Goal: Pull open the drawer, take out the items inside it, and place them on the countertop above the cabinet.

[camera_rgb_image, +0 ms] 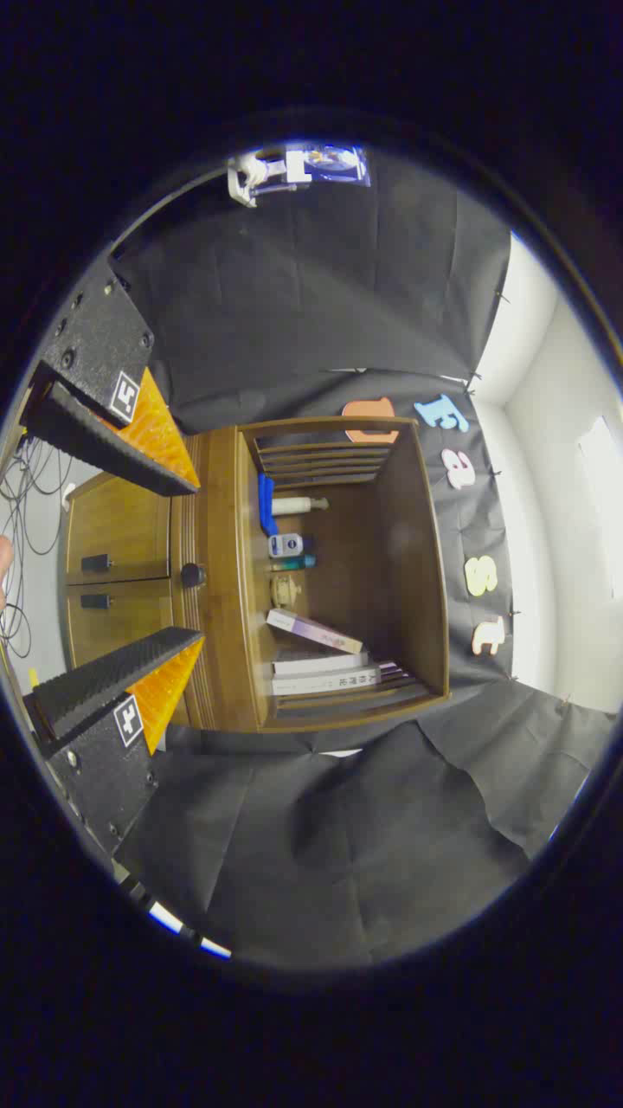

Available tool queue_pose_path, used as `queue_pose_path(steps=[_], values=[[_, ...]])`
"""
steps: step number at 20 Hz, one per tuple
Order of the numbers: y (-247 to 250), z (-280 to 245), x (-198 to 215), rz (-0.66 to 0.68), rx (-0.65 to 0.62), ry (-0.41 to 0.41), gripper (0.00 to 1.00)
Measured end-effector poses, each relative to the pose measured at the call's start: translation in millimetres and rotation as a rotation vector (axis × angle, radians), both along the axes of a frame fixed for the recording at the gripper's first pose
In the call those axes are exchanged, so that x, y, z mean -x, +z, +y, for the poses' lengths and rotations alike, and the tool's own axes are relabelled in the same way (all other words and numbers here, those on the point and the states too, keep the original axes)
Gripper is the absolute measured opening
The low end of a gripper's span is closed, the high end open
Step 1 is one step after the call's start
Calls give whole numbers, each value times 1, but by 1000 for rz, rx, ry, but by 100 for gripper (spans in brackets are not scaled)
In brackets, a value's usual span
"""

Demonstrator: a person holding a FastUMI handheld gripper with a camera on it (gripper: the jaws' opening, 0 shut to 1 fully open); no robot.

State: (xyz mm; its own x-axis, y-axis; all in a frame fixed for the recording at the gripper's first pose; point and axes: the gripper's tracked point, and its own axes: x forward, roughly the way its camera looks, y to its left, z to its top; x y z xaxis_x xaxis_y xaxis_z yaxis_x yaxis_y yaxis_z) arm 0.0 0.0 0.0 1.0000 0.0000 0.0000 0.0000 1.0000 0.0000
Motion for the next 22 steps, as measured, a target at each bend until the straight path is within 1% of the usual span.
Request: queue_pose_path(steps=[7,10,17,20,22], values=[[0,12,-7,9,-6,27,99],[0,13,-11,12,-21,21,99],[8,15,-18,-4,-4,24,99],[5,13,-27,-6,13,17,99],[-2,13,-36,18,15,7,99]])
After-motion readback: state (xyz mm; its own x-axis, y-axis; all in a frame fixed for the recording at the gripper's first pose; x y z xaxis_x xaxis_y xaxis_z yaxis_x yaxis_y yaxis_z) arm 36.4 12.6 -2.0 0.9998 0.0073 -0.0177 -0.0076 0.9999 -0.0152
